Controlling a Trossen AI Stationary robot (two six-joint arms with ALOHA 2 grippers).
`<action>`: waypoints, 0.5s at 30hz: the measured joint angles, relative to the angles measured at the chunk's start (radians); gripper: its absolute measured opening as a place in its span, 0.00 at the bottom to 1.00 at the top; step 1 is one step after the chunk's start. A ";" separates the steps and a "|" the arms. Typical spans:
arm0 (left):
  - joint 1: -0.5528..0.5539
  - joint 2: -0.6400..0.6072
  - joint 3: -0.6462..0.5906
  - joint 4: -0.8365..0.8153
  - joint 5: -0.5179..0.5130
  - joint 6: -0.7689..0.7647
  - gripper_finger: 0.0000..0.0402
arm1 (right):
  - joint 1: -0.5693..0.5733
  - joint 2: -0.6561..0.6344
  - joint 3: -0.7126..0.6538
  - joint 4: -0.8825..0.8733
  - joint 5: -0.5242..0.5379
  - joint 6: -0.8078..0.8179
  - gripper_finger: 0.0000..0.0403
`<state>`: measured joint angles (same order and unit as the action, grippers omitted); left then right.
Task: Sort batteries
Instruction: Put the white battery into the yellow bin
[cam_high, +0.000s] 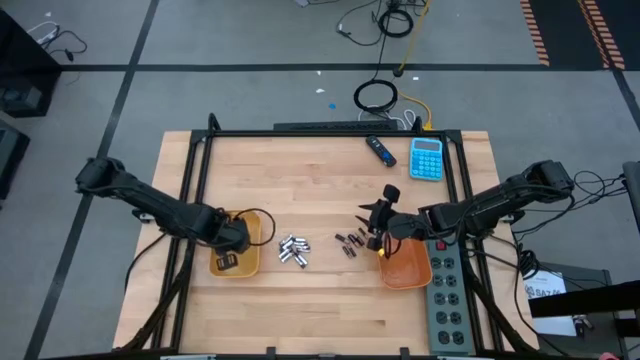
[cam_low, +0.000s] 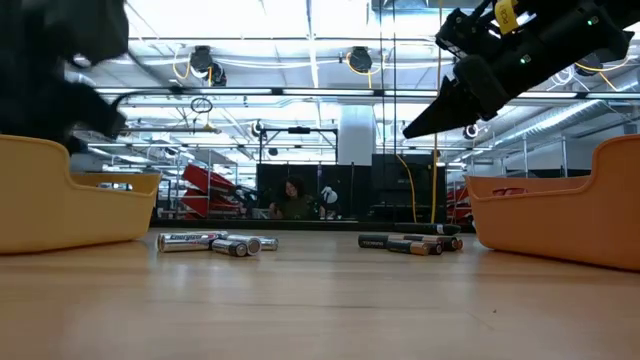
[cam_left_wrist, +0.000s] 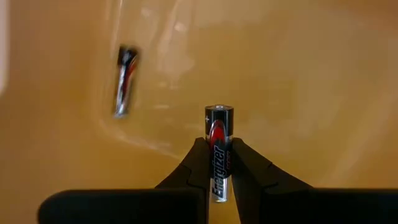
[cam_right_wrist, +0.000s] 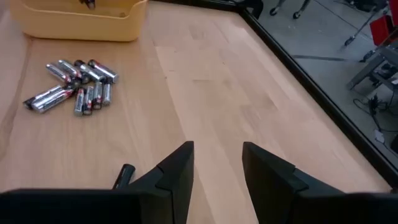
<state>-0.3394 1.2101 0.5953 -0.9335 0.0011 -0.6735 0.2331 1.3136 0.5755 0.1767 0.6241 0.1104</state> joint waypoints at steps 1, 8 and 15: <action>0.005 0.014 -0.015 0.014 0.000 0.006 0.11 | -0.006 0.000 0.000 -0.001 -0.001 -0.003 0.32; 0.013 0.107 -0.005 0.021 -0.006 0.034 0.41 | -0.033 0.000 0.000 -0.001 -0.005 -0.007 0.32; 0.012 0.114 0.184 -0.180 -0.060 0.053 0.48 | -0.050 0.000 0.000 -0.001 -0.051 -0.002 0.32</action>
<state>-0.3275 1.3243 0.7794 -1.1134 -0.0585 -0.6208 0.1833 1.3133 0.5755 0.1762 0.5729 0.1081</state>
